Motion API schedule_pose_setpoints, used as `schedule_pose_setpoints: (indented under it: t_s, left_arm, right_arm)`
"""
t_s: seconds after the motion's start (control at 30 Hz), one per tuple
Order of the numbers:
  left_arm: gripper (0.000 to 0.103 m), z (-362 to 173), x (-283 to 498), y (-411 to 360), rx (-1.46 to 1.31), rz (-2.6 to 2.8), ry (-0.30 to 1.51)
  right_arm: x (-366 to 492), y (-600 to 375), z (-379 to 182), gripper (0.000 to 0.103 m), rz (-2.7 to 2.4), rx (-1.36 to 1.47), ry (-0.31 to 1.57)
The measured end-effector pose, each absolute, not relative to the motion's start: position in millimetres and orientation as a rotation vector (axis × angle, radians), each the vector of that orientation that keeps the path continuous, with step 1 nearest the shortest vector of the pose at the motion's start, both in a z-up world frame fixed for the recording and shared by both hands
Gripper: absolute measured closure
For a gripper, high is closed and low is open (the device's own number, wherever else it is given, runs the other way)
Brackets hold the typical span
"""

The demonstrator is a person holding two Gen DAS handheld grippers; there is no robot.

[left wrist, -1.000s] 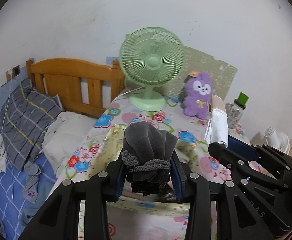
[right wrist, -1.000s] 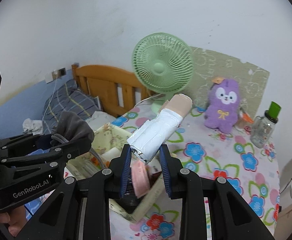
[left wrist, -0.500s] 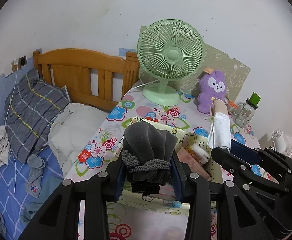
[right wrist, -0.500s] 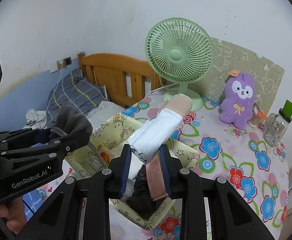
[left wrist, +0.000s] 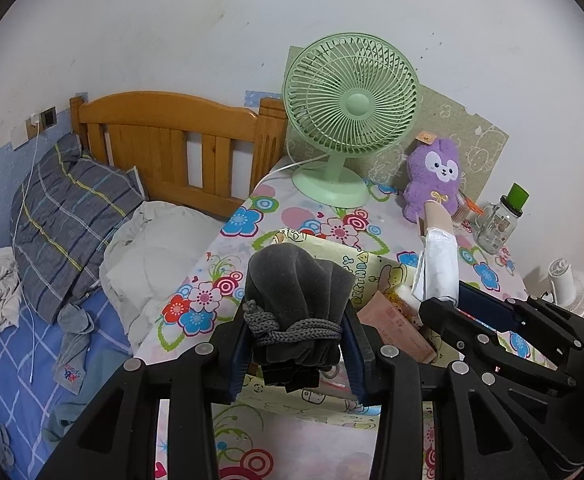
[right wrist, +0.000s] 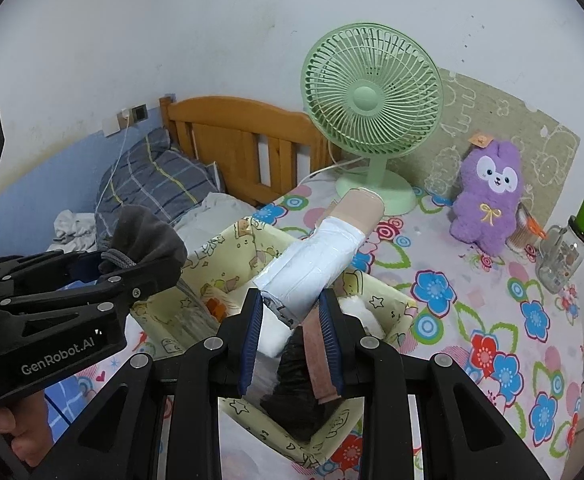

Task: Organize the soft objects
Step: 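Open both tools to drop the grey bundle and white roll into the box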

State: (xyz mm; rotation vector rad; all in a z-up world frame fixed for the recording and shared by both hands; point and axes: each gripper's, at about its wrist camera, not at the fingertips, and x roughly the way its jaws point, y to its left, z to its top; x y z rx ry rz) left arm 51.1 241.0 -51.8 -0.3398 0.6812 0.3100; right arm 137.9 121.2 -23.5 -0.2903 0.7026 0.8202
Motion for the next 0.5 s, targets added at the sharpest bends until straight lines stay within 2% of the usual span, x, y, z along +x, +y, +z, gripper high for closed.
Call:
schedule_pose_setpoints:
  t_s: [0.27,0.33,0.37,0.4,0.5]
  left_arm:
    - [0.062,-52.6,51.5,242.5,-0.339,0.314,0.685]
    - [0.059,-52.7,52.9,242.0,-0.335,0.314,0.687]
    - [0.054,-52.7,53.2,241.9,-0.331,0.32,0.687]
    - [0.047,-52.7,53.5,241.8,-0.327,0.323,0.687]
    - [0.044,-51.7,53.4,240.3,-0.316,0.327,0.681]
  right_arm:
    - [139.4,122.6,-23.2,0.071,0.82,-0.296,0.703]
    - [139.4,122.7,-23.6,0.071,0.819,-0.301,0.702]
    - [138.5,122.9,-23.4,0.071,0.814,-0.309,0.695]
    - [137.9,123.0,-23.9,0.069,0.808,-0.32,0.689]
    - [135.7,122.8,-23.2,0.054,0.778,-0.349,0.67]
